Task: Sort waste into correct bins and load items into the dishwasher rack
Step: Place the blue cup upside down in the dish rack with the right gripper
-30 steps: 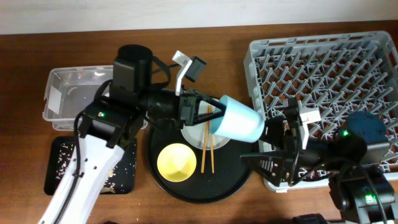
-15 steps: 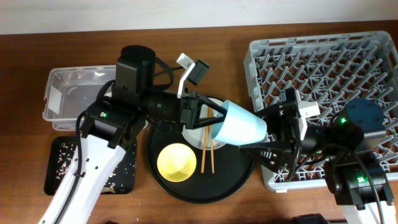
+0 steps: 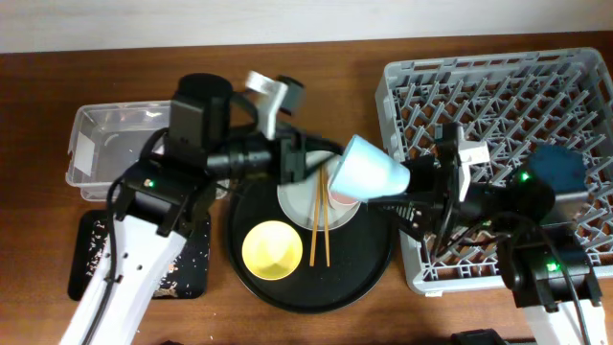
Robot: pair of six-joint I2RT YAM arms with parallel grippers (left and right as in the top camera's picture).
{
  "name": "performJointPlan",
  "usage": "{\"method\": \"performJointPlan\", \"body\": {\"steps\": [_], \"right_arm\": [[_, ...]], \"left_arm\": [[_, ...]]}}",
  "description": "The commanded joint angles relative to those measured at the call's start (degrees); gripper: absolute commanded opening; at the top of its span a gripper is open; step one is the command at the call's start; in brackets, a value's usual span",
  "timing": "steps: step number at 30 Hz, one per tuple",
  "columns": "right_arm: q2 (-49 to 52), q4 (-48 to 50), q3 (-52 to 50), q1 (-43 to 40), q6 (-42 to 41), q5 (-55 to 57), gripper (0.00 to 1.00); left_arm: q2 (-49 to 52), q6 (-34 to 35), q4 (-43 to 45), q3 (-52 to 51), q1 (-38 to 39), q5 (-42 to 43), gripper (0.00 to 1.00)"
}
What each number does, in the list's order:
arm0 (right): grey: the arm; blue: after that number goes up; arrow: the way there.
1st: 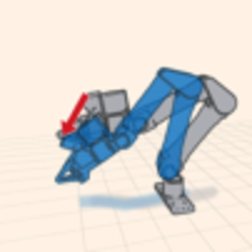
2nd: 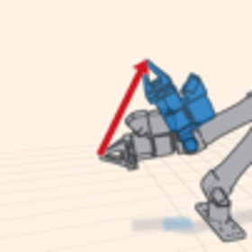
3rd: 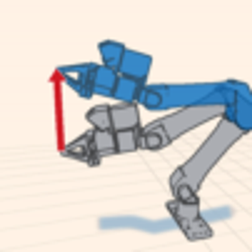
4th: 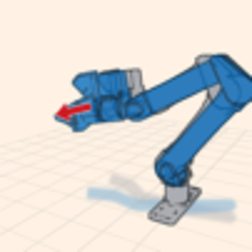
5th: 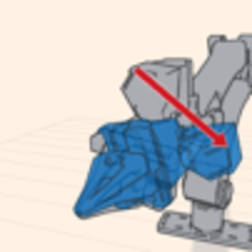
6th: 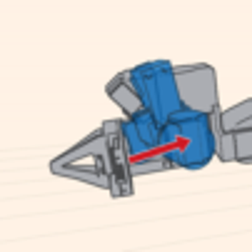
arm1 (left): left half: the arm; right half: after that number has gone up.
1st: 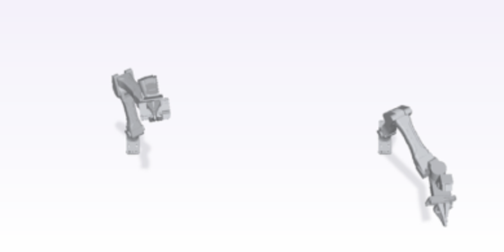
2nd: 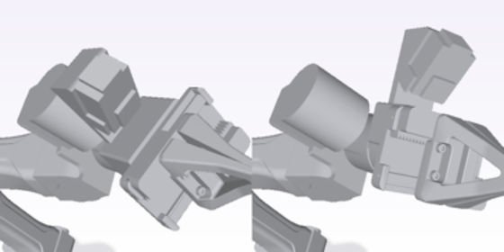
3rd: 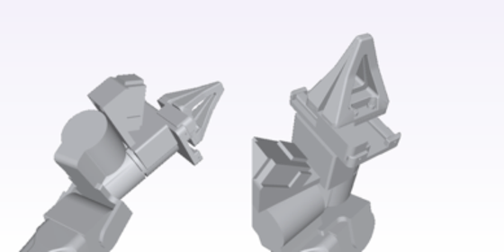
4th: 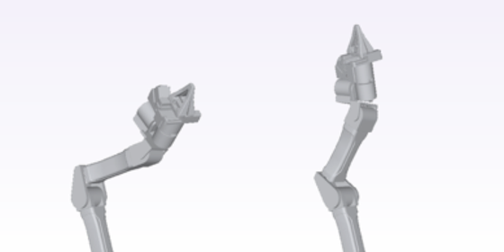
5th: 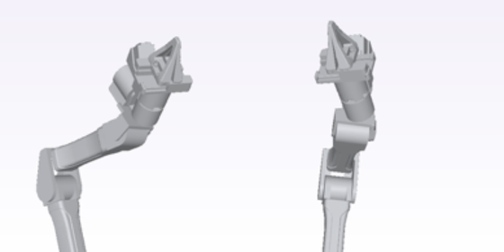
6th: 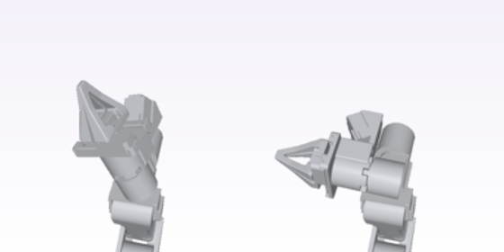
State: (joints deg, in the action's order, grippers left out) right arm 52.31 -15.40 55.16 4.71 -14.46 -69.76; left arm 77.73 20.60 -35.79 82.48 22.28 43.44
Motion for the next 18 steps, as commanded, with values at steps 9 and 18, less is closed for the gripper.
{"method": "performJointPlan", "body": {"steps": [9, 18], "right_arm": [[17.66, -51.30, 27.58, 0.46, 3.76, 72.96, 0.35], [37.92, -58.66, 30.32, 0.46, 3.74, 76.37, 0.36]], "left_arm": [[1.27, 1.16, -13.16, 0.13, -6.75, -28.94, 0.99], [1.27, 1.18, -13.16, 0.13, -6.75, -28.94, 0.99]]}}
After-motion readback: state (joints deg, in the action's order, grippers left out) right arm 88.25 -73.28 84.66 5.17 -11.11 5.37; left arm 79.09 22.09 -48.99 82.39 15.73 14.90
